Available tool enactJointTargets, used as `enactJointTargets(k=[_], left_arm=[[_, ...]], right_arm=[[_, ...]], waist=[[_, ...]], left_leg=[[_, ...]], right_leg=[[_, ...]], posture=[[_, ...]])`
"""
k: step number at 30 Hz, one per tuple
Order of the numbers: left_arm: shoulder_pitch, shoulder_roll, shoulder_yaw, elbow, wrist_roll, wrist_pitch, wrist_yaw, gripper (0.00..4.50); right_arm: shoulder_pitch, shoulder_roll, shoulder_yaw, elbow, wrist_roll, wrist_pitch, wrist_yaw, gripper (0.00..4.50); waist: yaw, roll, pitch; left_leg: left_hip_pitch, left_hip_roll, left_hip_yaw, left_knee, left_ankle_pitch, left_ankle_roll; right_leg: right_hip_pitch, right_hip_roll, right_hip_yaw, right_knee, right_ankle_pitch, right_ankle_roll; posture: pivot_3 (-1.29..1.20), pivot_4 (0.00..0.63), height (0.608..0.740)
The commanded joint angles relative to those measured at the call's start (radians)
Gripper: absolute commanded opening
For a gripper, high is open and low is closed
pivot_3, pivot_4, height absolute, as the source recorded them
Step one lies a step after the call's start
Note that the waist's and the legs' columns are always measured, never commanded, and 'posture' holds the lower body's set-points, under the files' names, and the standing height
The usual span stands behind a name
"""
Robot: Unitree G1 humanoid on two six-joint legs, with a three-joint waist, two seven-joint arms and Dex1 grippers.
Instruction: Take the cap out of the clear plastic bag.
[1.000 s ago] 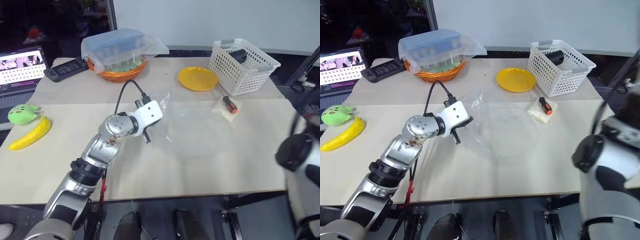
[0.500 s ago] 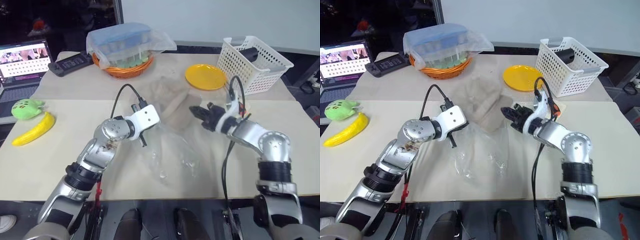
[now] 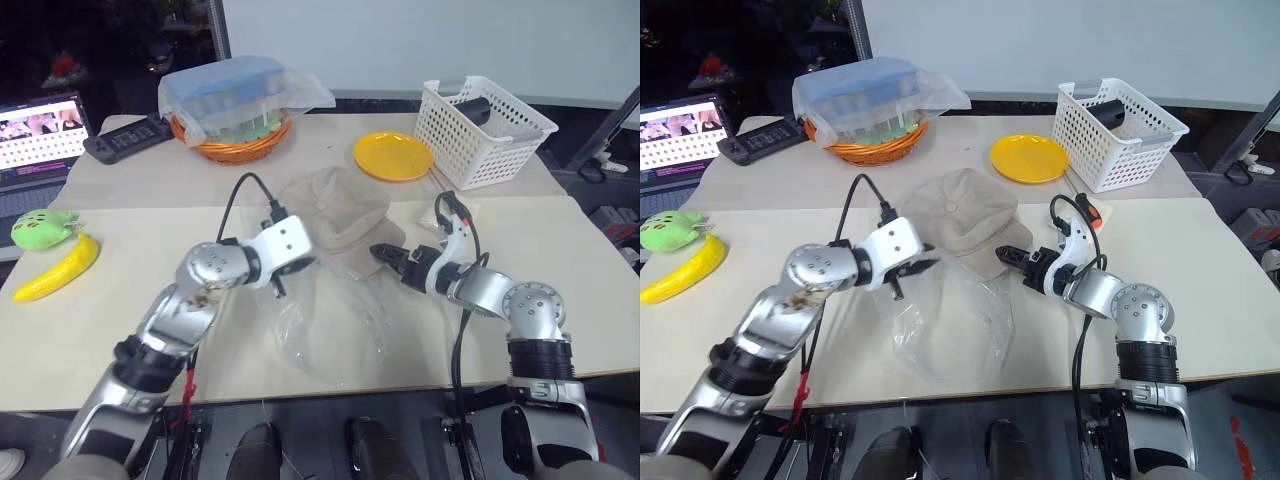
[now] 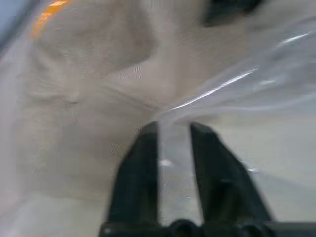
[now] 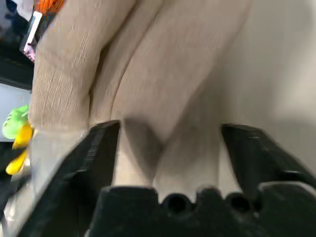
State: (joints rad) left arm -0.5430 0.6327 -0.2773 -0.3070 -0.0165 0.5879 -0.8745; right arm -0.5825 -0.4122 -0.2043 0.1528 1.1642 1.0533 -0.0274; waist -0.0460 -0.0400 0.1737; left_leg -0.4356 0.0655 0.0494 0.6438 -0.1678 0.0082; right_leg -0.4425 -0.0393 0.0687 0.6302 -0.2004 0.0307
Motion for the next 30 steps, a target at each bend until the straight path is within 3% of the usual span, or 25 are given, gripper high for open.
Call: enactJointTargets(k=[1, 4, 7, 9, 12, 17, 25, 30], left_arm=[[0.108, 0.125, 0.115, -0.099, -0.108, 0.002, -0.127, 2.54], [0.170, 0.171, 0.214, -0.098, -0.174, 0.008, -0.135, 3.56], [0.159, 0.140, 0.336, -0.033, -0.244, 0.031, -0.087, 4.48], [0.148, 0.117, 0.394, 0.000, -0.276, 0.045, -0.050, 4.48], [0.113, 0.019, 0.516, 0.053, -0.277, 0.053, 0.142, 4.48], [0.128, -0.244, 0.664, 0.052, -0.215, -0.015, 0.553, 4.48], [0.387, -0.480, 0.595, -0.028, -0.105, -0.176, 0.790, 4.48], [0.500, -0.559, 0.527, -0.058, -0.080, -0.297, 0.825, 4.48]], right_arm=[[-0.021, -0.071, -0.006, -0.038, -0.078, -0.014, 0.101, 4.50], [-0.029, -0.127, -0.009, -0.025, -0.143, -0.026, 0.171, 4.50], [-0.044, -0.187, -0.013, 0.018, -0.228, -0.054, 0.225, 4.50], [-0.050, -0.212, -0.012, 0.046, -0.278, -0.068, 0.261, 4.50], [-0.027, -0.267, 0.002, 0.061, -0.380, -0.140, 0.324, 4.50], [0.046, -0.231, -0.050, 0.045, -0.550, -0.449, 0.339, 4.50], [0.209, -0.147, -0.015, 0.021, -0.766, -0.711, 0.314, 4.50], [0.260, -0.130, 0.018, 0.041, -0.904, -0.841, 0.296, 4.50]], waist=[[0.000, 0.000, 0.000], [0.002, 0.000, 0.000], [0.011, 0.000, 0.000], [0.012, 0.000, 0.000], [0.013, 0.000, 0.000], [0.010, -0.001, 0.000], [0.005, -0.001, 0.000], [0.005, -0.001, -0.001]], left_leg=[[0.000, 0.000, 0.000, 0.000, 0.000, 0.000], [0.000, 0.000, 0.001, 0.000, 0.000, 0.000], [0.000, 0.000, 0.000, 0.002, 0.000, 0.000], [0.001, 0.000, 0.001, 0.002, 0.000, 0.000], [0.002, 0.000, 0.001, 0.001, 0.000, 0.000], [0.001, -0.001, 0.001, 0.001, 0.000, 0.000], [0.003, -0.001, 0.002, 0.001, 0.000, 0.000], [0.007, -0.001, 0.003, 0.001, 0.000, -0.001]], right_leg=[[0.000, 0.000, 0.000, 0.000, 0.000, 0.000], [-0.001, 0.000, 0.000, 0.000, -0.001, 0.000], [0.001, 0.000, 0.000, 0.000, -0.002, 0.003], [0.002, -0.001, 0.000, -0.001, -0.003, 0.002], [0.003, -0.001, 0.000, -0.001, -0.002, 0.003], [0.004, -0.001, 0.000, -0.002, -0.001, 0.002], [0.004, -0.002, 0.001, 0.000, 0.002, -0.001], [0.007, -0.002, 0.002, 0.000, 0.000, 0.003]], posture=[[0.00, 0.150, 0.740], [0.00, 0.150, 0.740], [0.00, 0.150, 0.740], [0.00, 0.150, 0.740], [0.00, 0.150, 0.740], [0.00, 0.150, 0.740], [0.00, 0.150, 0.740], [0.00, 0.150, 0.740]])
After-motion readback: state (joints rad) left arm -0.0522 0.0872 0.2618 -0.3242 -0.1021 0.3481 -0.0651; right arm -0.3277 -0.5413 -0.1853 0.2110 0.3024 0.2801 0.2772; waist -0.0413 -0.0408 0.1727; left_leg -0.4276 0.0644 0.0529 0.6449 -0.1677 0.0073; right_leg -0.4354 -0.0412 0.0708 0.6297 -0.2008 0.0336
